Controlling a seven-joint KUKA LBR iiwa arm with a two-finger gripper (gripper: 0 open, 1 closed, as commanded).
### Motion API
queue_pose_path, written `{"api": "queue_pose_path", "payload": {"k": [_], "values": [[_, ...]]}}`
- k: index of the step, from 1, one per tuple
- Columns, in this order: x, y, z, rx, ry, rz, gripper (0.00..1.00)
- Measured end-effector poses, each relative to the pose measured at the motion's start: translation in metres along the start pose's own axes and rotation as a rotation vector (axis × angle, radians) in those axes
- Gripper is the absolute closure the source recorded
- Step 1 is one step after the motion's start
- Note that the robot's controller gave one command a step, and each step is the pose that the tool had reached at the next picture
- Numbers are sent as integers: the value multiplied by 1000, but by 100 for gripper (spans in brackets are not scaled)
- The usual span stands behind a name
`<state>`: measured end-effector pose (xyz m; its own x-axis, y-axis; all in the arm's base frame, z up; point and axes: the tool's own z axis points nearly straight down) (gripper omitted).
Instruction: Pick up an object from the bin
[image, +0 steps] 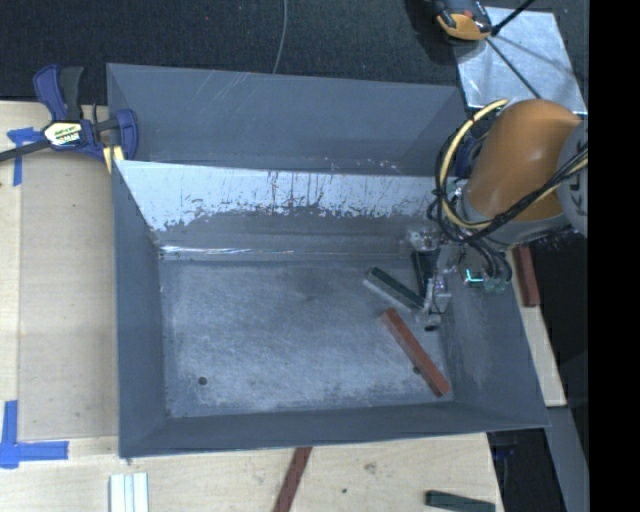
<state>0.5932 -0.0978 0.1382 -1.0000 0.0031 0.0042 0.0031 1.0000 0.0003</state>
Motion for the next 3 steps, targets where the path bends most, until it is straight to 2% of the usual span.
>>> {"api": "queue_pose_path", "payload": {"k": [1, 2, 3], "values": [[-1, 0, -3, 1, -4, -1, 0], [-26, 11, 30, 2, -14, -34, 0], [-13, -9, 58, 1, -7, -253, 100]]}}
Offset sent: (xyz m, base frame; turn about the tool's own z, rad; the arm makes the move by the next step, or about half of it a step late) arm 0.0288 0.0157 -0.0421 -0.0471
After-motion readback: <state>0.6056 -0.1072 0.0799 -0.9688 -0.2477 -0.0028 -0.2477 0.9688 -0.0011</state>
